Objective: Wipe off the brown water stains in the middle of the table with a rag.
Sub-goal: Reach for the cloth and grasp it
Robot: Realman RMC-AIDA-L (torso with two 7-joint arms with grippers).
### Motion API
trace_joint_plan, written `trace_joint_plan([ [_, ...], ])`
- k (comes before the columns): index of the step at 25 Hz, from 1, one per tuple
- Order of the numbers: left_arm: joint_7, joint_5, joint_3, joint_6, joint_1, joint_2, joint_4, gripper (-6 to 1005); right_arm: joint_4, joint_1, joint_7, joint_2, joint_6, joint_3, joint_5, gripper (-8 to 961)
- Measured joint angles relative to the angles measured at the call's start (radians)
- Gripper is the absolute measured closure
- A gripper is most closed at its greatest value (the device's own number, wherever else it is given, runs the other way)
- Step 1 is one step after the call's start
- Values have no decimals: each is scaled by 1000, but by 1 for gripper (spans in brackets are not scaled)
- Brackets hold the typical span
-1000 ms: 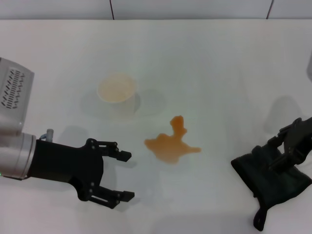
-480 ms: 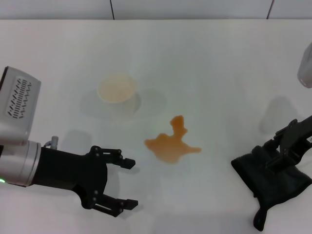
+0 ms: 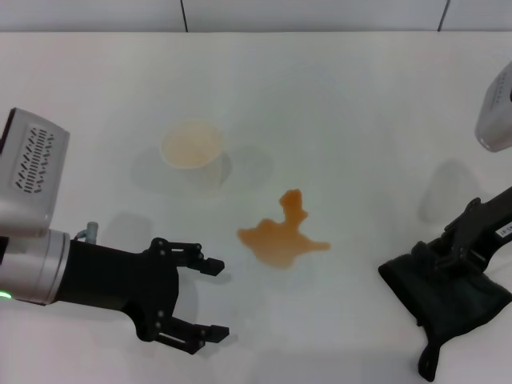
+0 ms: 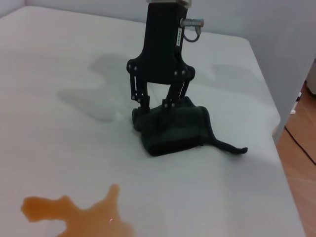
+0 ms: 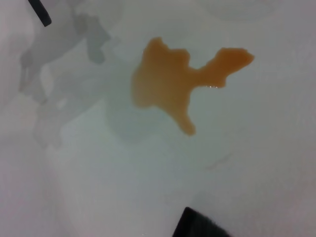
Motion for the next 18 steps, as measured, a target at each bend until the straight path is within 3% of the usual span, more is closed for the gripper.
trace_joint_plan([
  [6, -3, -9, 6, -2, 0, 0, 0, 120, 0, -5, 0, 1, 10, -16, 0, 690],
  [18, 1, -31, 17, 0, 3, 0, 1, 120, -3, -3, -9, 1, 34, -50, 14, 833],
])
